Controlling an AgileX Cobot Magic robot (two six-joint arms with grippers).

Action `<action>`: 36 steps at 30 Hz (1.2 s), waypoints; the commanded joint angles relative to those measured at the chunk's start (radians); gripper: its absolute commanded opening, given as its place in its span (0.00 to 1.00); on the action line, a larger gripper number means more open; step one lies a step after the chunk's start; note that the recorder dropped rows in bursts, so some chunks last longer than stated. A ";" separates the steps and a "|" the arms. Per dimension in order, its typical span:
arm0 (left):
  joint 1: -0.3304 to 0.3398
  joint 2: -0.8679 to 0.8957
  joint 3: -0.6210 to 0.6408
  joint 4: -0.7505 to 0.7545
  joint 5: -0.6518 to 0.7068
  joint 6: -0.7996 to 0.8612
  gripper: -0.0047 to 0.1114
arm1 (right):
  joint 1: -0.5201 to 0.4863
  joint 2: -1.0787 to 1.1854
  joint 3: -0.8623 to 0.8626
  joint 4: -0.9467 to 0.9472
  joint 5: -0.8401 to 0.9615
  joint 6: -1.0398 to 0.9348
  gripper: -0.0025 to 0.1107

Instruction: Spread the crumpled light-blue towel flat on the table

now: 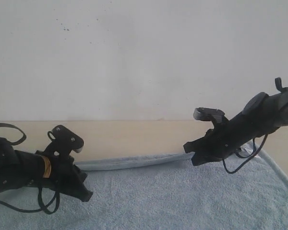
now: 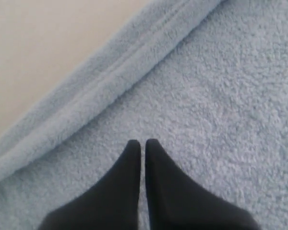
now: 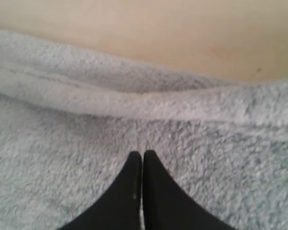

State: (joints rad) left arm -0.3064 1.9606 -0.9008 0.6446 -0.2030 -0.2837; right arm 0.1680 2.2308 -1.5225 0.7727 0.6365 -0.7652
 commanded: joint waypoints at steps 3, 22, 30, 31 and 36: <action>-0.006 0.061 -0.093 0.003 -0.014 -0.039 0.07 | 0.004 0.000 -0.006 0.018 -0.142 -0.011 0.02; -0.006 0.146 -0.140 0.015 -0.190 -0.076 0.07 | -0.019 -0.059 -0.121 0.026 -0.223 0.058 0.02; -0.006 0.104 -0.124 0.450 -0.402 -0.475 0.07 | -0.080 -0.087 -0.115 -0.024 -0.192 0.023 0.02; -0.006 0.113 -0.127 0.493 -0.438 -0.491 0.07 | -0.086 -0.082 -0.113 -0.029 -0.178 0.023 0.02; -0.003 0.195 -0.185 0.553 -0.293 -0.546 0.07 | -0.090 -0.075 -0.113 -0.031 -0.029 0.020 0.02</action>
State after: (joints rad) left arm -0.3132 2.1185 -1.0595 1.1654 -0.5827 -0.7920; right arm 0.0810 2.1578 -1.6384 0.7510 0.5259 -0.7312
